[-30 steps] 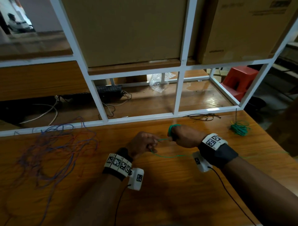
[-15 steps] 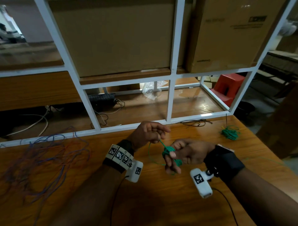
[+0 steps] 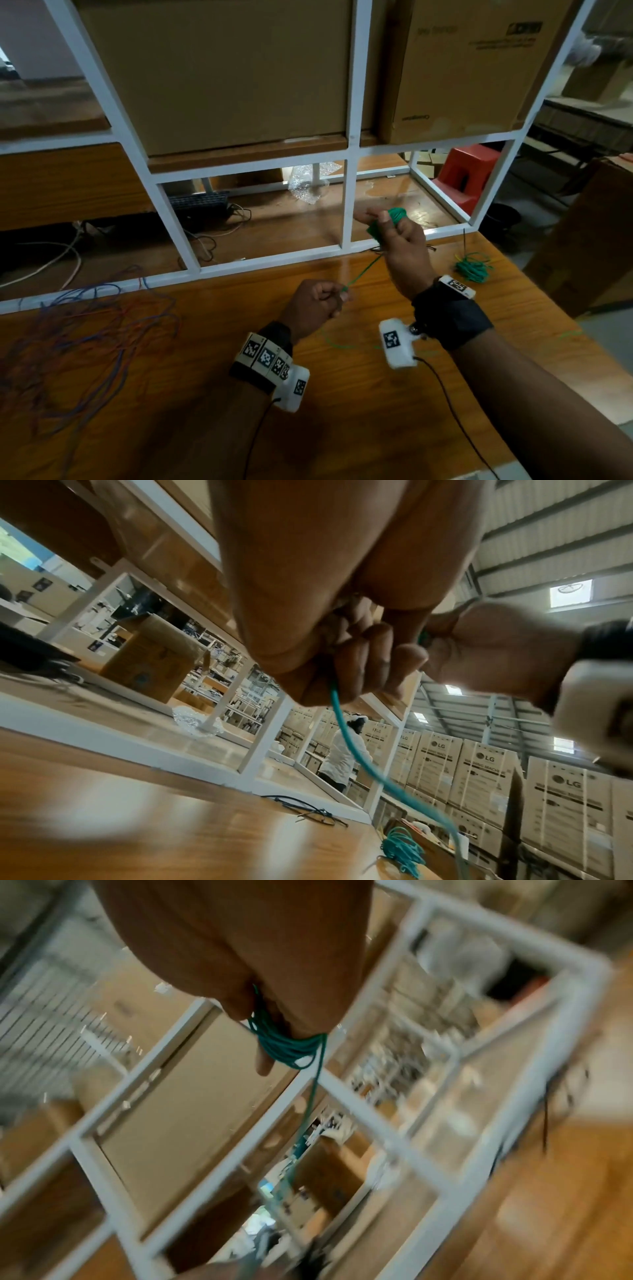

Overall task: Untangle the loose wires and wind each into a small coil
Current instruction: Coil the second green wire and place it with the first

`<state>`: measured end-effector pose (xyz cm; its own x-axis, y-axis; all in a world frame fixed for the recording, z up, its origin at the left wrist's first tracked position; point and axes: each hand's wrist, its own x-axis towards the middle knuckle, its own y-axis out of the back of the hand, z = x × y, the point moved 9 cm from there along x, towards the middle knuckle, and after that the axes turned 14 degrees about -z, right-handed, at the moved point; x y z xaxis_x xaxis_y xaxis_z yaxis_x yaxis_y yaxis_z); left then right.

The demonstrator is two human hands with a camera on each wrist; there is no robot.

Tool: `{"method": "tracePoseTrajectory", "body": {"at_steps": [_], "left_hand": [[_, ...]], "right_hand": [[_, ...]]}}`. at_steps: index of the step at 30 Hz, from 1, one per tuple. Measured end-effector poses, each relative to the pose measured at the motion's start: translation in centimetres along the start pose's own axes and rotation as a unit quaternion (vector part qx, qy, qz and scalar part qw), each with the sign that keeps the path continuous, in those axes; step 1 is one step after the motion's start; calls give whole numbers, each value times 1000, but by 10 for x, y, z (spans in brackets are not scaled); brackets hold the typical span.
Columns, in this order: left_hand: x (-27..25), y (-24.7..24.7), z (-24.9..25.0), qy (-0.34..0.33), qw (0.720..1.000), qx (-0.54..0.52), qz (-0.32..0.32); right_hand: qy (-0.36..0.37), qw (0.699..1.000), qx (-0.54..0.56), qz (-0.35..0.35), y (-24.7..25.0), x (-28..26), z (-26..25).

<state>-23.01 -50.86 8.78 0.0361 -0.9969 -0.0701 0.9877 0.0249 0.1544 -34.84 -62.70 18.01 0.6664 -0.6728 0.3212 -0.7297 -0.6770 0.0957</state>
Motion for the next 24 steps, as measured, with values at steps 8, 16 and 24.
{"method": "tracePoseTrajectory", "body": {"at_steps": [8, 16, 24], "left_hand": [[-30, 77, 6, -29, 977, 183, 107], [-19, 92, 58, -89, 971, 207, 85], [-10, 75, 34, -72, 994, 50, 59]], "right_hand": [[-174, 844, -406, -304, -22, -20, 58], [-262, 807, 100, -520, -104, -80, 50], [-127, 729, 492, -459, -122, -52, -8]]}}
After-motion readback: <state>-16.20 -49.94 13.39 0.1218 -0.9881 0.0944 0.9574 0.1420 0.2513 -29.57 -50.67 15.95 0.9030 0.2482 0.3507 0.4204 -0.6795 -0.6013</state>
